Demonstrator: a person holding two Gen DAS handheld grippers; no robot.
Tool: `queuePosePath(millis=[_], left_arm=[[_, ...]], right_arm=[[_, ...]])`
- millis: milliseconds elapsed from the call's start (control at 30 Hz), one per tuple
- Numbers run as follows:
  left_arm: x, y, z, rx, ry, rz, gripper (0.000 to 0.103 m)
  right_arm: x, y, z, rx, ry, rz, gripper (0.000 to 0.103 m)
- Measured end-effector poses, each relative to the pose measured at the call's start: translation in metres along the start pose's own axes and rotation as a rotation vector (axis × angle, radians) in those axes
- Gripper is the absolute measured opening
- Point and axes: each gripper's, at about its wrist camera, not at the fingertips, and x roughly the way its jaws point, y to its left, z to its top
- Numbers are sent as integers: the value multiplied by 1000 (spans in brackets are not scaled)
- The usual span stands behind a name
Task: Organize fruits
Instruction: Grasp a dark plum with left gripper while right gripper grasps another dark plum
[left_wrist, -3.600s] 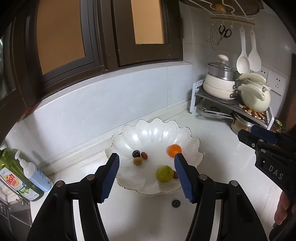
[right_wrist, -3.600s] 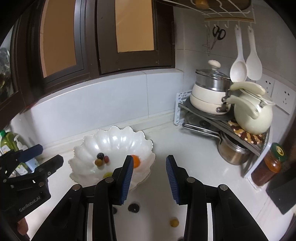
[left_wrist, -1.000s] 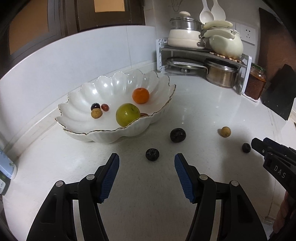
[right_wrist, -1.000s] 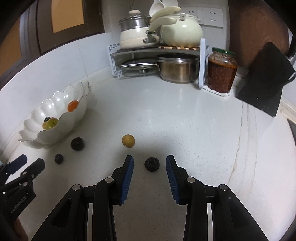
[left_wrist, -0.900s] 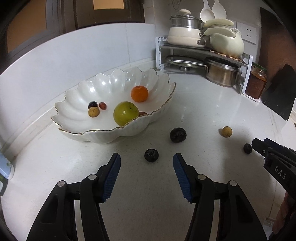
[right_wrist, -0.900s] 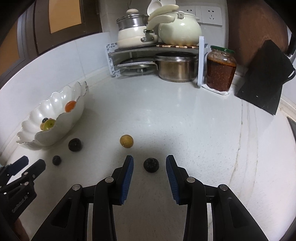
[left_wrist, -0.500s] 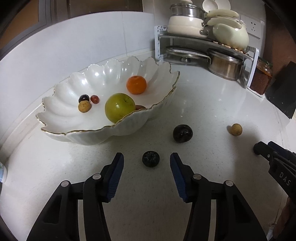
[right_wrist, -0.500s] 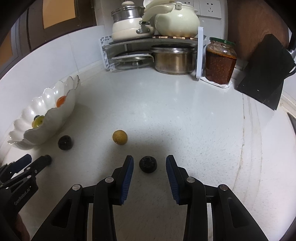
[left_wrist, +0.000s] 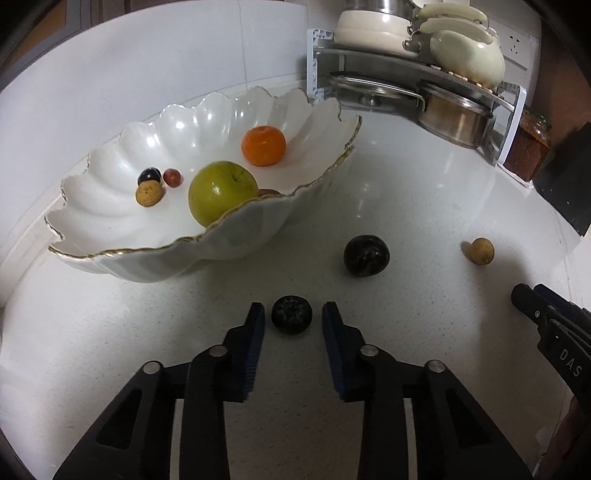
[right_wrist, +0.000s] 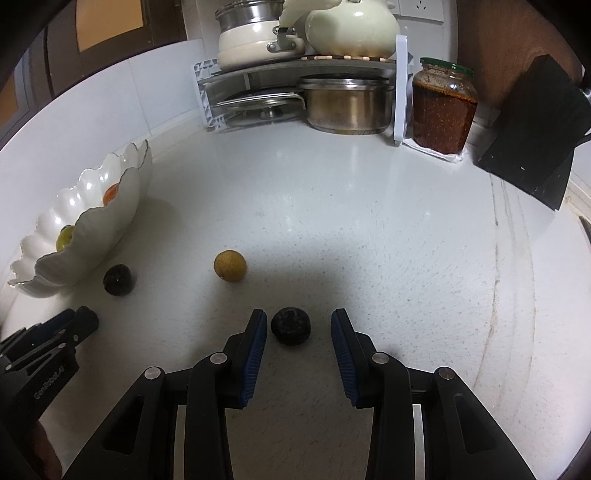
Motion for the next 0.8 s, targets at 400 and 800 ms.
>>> queuePosePath(millis=[400,800], left_arm=[[-12,-3,1,7,-14,4,23],[-56,-11,0,-3,-78,9,23]], right_arm=[[-7,2,2,-31,-14,54,23],[-36,4,9,-104,-62,128,23]])
